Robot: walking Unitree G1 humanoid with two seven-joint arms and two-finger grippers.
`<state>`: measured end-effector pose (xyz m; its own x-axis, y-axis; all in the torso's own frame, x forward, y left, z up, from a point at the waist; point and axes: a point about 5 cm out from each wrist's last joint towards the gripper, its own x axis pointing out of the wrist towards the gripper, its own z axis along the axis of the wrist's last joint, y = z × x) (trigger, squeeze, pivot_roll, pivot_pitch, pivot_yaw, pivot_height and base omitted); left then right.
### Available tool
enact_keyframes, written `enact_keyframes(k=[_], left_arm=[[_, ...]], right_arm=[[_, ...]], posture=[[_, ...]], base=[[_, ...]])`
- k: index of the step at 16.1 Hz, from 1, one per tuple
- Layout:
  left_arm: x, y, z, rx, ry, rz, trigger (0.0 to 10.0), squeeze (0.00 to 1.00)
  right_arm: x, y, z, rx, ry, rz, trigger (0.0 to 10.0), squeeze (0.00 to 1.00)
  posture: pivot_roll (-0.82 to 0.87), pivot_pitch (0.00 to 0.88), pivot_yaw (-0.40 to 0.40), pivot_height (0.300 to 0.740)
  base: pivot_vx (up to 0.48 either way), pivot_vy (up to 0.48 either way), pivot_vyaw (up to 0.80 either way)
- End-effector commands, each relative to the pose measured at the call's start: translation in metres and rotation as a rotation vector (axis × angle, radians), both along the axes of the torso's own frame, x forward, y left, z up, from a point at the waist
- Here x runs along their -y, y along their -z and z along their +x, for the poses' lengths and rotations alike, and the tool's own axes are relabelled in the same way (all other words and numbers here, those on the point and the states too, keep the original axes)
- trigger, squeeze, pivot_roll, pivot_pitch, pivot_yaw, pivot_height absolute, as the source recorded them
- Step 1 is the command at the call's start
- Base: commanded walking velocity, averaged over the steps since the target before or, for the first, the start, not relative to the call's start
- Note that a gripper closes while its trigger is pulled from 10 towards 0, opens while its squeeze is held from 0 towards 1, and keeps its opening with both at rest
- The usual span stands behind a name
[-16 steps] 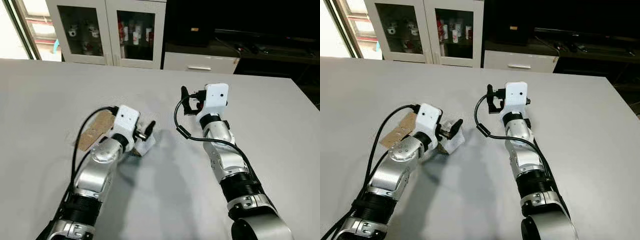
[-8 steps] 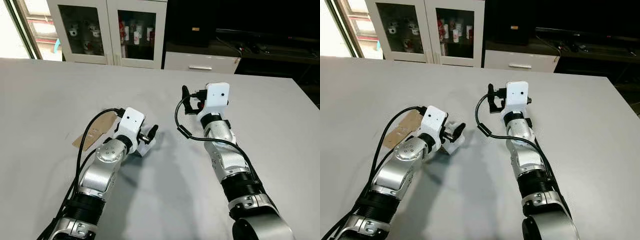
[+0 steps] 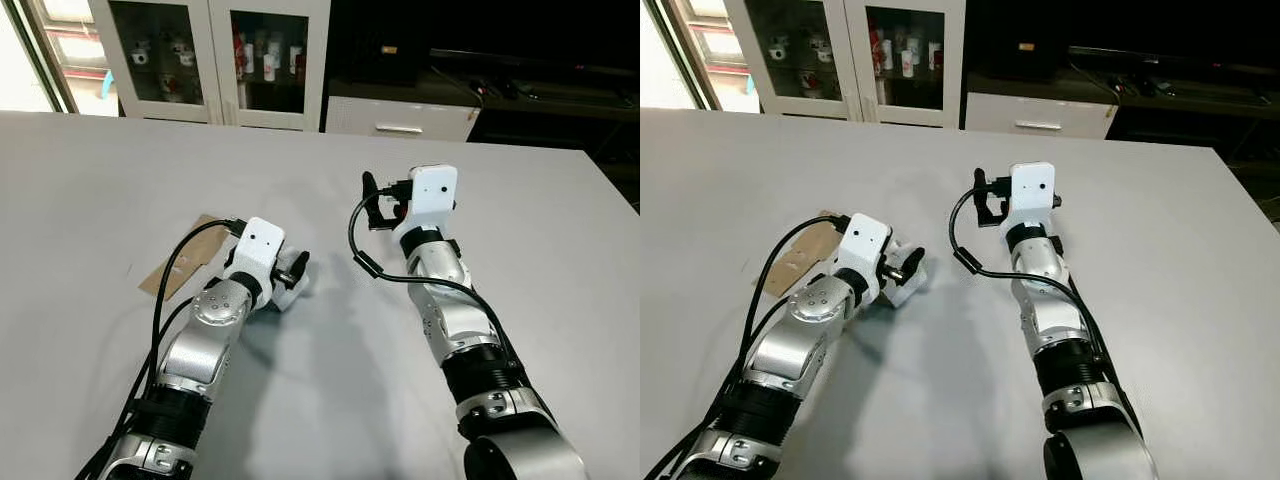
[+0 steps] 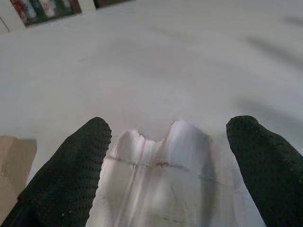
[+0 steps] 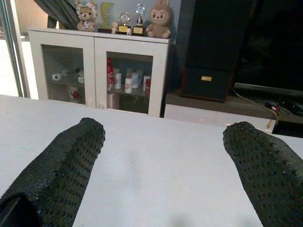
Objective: Picking trash to rubbish bin
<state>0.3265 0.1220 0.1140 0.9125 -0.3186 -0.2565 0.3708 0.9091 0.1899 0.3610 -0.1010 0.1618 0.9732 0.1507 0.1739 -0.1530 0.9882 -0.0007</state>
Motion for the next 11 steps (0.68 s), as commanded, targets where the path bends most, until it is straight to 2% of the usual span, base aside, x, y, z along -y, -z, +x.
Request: enact_keyframes(k=[1, 3, 11], left_arm=[[-0.001, 0.003, 0.002, -0.031, -0.021, 0.003, 10.0, 0.00], [0.000, 0.005, 0.002, -0.061, -0.036, -0.039, 10.0, 0.00], [0.001, 0.018, -0.001, -0.181, -0.076, -0.028, 10.0, 0.00]], right_arm=[[0.001, 0.000, 0.000, -0.004, 0.000, -0.005, 10.0, 0.00], [0.001, -0.002, 0.000, -0.001, 0.001, -0.005, 10.0, 0.00], [0.000, -0.002, 0.000, 0.000, -0.003, -0.007, 10.0, 0.00]], posture=[[0.01, 0.059, -0.066, 0.740], [0.00, 0.057, -0.063, 0.740], [0.00, 0.058, -0.063, 0.740]], base=[[0.000, 0.000, 0.00], [0.000, 0.000, 0.00], [0.000, 0.000, 0.00]])
